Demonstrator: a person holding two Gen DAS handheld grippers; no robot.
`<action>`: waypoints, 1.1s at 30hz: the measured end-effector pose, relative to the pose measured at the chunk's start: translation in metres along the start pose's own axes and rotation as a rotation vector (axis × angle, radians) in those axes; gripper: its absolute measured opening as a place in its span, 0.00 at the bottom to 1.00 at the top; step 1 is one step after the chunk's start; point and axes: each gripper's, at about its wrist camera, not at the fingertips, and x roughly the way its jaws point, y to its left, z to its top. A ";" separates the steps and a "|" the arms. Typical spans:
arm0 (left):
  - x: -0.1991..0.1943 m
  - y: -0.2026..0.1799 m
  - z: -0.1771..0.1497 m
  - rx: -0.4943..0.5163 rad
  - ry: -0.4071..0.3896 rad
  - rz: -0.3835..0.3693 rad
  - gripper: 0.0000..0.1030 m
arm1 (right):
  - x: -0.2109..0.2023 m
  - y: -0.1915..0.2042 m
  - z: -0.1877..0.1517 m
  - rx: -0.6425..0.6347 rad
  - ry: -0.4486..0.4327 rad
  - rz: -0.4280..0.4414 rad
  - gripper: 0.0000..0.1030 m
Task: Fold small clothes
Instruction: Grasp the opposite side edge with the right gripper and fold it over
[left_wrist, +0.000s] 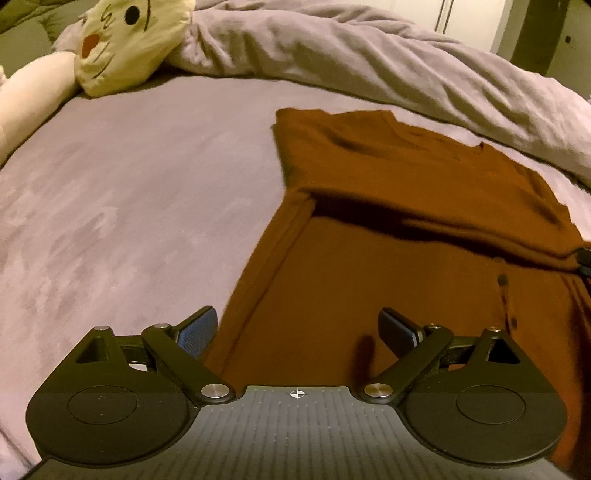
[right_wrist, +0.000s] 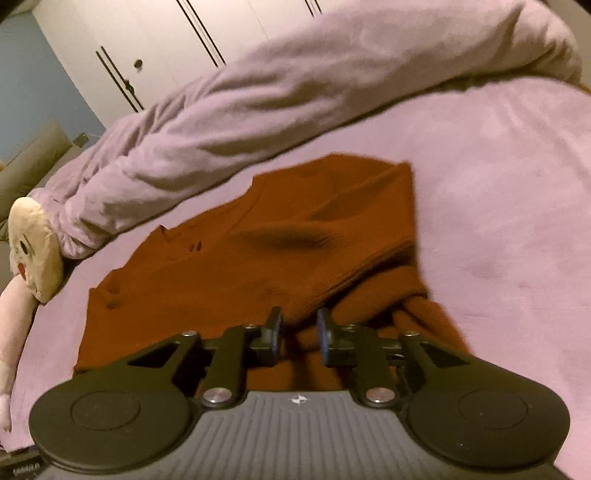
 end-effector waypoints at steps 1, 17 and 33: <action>-0.002 0.003 -0.003 -0.001 0.005 0.009 0.94 | -0.013 -0.004 -0.007 -0.016 -0.003 0.000 0.24; -0.019 0.022 -0.035 -0.037 0.049 0.064 0.94 | -0.124 -0.078 -0.114 0.013 0.027 -0.055 0.24; -0.019 0.040 -0.050 -0.039 0.121 0.022 0.87 | -0.134 -0.085 -0.112 -0.001 0.043 -0.053 0.24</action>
